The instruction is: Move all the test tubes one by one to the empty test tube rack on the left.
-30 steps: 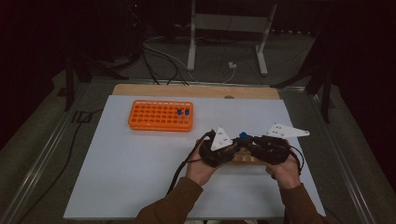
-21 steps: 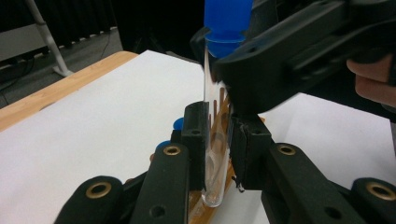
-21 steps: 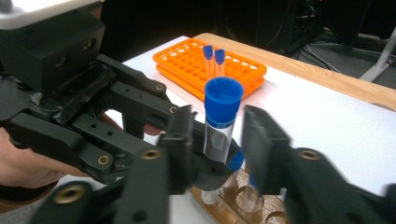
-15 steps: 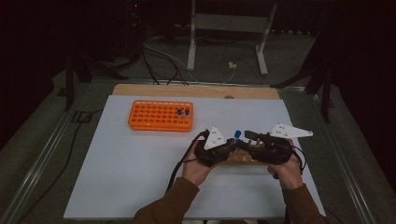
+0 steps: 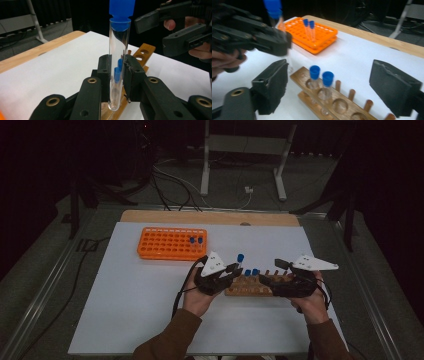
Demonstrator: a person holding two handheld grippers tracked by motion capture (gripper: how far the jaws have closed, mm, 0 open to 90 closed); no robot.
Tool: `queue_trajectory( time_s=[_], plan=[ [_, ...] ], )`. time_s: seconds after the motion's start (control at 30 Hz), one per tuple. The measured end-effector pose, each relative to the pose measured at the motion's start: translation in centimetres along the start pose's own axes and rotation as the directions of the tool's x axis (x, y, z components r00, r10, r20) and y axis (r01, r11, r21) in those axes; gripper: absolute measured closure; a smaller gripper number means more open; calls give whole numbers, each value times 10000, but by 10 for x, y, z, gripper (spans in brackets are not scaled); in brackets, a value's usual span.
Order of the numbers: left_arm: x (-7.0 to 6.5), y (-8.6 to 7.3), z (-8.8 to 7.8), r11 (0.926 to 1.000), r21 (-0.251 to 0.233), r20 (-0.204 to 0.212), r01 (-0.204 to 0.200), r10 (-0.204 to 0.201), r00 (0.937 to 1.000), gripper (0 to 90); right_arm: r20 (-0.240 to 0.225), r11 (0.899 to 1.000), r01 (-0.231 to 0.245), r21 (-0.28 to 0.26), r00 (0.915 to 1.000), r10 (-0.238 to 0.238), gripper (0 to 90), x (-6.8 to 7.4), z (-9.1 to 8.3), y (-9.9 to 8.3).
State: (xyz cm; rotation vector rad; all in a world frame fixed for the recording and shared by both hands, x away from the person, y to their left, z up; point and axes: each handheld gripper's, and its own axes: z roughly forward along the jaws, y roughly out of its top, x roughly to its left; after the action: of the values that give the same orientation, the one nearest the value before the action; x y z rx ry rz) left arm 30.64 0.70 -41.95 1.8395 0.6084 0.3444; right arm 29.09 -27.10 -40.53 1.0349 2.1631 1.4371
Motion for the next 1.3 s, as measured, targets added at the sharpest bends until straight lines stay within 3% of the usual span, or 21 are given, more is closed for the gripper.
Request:
queue_trajectory(
  time_s=[0.3,0.93,1.3],
  plan=[
    [10,-1,-11,9998,-164,-286,133,-137,9995,783,518,9996,-274,-25,9983,275,49,-11,-4,-7],
    [35,-10,-28,9978,-343,-1033,563,-596,9929,783,682,9988,-464,-149,9966,473,0,-17,-4,-12],
    [42,-12,-32,9981,-289,-1372,539,-574,9889,782,733,9987,-489,-156,9961,499,0,-19,-5,-13]
  ],
)
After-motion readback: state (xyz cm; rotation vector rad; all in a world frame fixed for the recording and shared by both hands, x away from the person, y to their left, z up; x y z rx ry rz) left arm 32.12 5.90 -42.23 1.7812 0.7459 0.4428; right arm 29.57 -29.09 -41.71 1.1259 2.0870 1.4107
